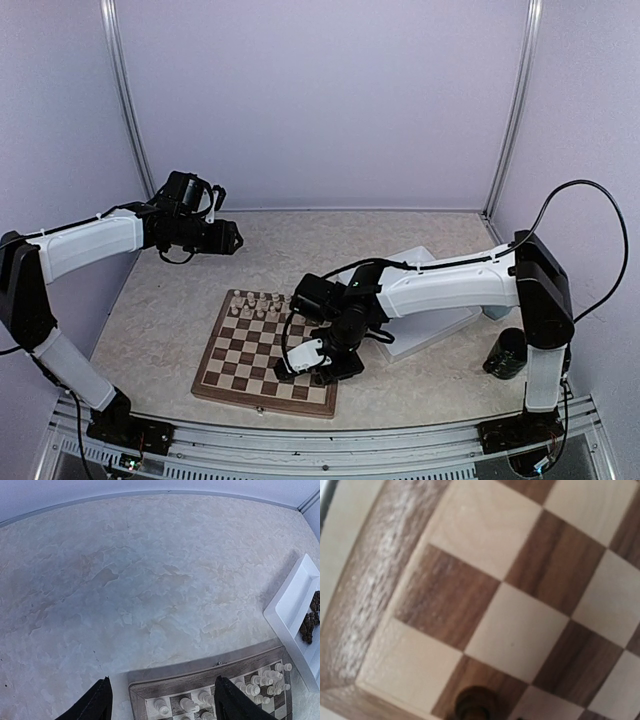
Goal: Set up the chess pieces on the board
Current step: Place the pawn at a7, then pick up the chess pile from the storage box.
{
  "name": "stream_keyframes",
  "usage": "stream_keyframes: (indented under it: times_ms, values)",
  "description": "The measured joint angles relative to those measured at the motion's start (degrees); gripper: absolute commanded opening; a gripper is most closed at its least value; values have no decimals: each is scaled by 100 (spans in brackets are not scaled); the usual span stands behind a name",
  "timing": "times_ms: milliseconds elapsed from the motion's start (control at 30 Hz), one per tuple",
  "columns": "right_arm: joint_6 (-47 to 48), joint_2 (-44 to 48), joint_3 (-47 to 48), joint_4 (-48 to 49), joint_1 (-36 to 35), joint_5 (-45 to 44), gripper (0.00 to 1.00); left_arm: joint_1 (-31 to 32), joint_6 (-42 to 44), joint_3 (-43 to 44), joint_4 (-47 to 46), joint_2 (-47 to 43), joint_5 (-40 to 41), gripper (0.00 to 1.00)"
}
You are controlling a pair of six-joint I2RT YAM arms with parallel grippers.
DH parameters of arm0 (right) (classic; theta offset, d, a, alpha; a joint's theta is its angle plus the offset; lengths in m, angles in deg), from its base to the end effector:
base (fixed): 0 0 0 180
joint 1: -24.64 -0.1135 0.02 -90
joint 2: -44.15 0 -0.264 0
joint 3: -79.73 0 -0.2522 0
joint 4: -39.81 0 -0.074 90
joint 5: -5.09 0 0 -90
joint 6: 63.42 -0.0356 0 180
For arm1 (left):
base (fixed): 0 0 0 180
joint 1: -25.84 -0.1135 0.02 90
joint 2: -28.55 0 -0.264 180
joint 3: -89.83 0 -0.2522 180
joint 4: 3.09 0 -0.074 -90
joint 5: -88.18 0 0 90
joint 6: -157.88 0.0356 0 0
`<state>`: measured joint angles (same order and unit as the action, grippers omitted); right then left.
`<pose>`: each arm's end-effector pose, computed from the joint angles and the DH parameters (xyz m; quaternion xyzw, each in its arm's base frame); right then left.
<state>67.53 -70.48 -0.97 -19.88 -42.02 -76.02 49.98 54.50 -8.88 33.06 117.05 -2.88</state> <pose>0.1540 0.3708 0.1813 -0.8037 0.5756 0.1038 0.1096 0.3127 -0.1409 0.2705 0.0897 0.9139 -0.1354 0.3721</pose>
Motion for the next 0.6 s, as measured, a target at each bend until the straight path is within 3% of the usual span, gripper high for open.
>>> stream_keyframes:
  times_ms: [200, 233, 267, 400, 600]
  values:
    - [-11, 2, 33, -81, 46, 59, 49, 0, 0, 2, 0, 0, -7, 71]
    - [-9, 4, 79, -131, 83, 94, 50, 0, 2, 0, -9, 0, -22, 91]
    - [-9, 17, 127, -155, 144, 138, 50, 0, 2, 0, -26, -2, -55, 98]
    - [-26, 302, 269, -197, 680, 313, 51, 44, -9, -212, -264, -214, -216, 99]
    - [-170, 1198, 105, 101, 2251, 549, 51, 481, 87, -184, -455, -850, 79, 99]
